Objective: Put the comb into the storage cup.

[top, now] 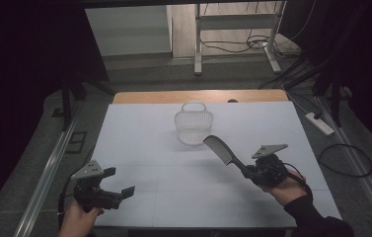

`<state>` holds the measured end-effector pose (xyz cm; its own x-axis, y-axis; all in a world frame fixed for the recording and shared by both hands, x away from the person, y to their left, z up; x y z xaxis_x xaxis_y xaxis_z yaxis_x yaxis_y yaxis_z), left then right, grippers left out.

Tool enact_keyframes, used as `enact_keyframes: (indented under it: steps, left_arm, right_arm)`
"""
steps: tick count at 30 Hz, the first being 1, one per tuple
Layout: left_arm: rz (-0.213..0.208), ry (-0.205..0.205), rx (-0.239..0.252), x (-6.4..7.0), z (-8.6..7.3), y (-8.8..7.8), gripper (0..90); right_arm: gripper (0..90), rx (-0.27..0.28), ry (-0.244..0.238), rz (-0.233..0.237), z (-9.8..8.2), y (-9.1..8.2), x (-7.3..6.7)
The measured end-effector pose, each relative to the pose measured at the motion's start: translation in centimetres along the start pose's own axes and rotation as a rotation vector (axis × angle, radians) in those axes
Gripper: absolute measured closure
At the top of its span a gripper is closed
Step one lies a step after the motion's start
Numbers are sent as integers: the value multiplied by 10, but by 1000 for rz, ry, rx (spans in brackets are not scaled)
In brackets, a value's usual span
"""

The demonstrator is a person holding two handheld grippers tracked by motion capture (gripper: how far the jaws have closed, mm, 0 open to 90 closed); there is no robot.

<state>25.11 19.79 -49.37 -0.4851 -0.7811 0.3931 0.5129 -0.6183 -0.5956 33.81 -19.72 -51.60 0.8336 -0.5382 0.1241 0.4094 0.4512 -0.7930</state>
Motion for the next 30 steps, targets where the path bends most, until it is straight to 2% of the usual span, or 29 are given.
enact_keyframes:
  steps: [13,20,30]
  left_arm:
    - [-39,21,-9,14,29,19,0]
    - [-77,21,0,22,50,28,0]
    - [-124,53,-12,37,70,48,0]
  right_arm:
    - [722,58,-26,-16,7,-9,-4]
    - [722,67,-29,-33,10,-11,-5]
    - [722,97,-49,-48,16,-14,-9]
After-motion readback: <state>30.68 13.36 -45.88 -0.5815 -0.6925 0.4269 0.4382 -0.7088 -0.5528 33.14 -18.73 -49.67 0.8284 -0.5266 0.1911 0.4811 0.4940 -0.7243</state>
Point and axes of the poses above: each handheld gripper's, and its own axes: y roughly forward along the jaws, z roughly out of its top, x roughly to its right, the point moved 8 cm from there along y, roughly forward along the jaws, and after that the axes turned 12 degrees about -y, right-handed, at the moved point
